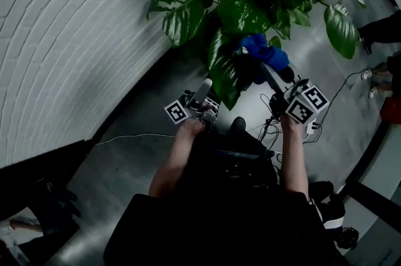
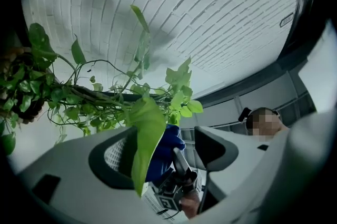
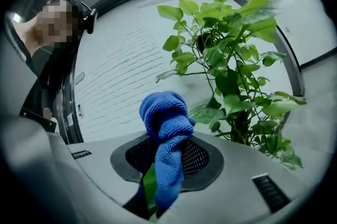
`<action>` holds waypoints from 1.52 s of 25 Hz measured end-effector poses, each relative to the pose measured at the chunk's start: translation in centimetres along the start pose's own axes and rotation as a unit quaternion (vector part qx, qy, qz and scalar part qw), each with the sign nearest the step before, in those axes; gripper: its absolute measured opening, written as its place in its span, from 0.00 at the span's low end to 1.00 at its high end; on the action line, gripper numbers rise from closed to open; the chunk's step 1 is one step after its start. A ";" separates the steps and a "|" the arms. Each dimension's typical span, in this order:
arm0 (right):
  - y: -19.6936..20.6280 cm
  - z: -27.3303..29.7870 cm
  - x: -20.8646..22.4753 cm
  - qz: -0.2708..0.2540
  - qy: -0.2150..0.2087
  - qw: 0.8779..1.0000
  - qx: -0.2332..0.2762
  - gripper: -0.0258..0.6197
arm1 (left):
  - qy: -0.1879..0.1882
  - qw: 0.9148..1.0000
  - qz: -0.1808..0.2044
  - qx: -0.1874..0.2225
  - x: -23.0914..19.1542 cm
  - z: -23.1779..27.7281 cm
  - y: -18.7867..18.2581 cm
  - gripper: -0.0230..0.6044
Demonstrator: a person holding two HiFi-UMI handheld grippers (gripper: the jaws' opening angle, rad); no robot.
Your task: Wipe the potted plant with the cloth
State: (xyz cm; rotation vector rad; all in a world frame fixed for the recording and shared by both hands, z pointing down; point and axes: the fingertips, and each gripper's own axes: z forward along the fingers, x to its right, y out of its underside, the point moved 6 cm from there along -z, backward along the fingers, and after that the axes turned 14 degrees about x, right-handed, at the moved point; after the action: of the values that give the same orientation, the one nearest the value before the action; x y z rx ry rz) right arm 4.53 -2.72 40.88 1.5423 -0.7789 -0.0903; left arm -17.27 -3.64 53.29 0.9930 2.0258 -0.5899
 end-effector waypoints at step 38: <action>3.4 -8.5 -1.5 0.087 -0.216 0.971 -0.062 0.23 | -0.035 0.993 0.085 0.077 1.5 -3.4 6.3 0.57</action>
State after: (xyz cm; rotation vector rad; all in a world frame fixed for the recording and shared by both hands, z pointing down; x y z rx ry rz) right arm 6.23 5.55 44.66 1.3435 -1.2264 -0.3470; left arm -14.31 3.00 53.65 1.2054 1.8343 -0.6860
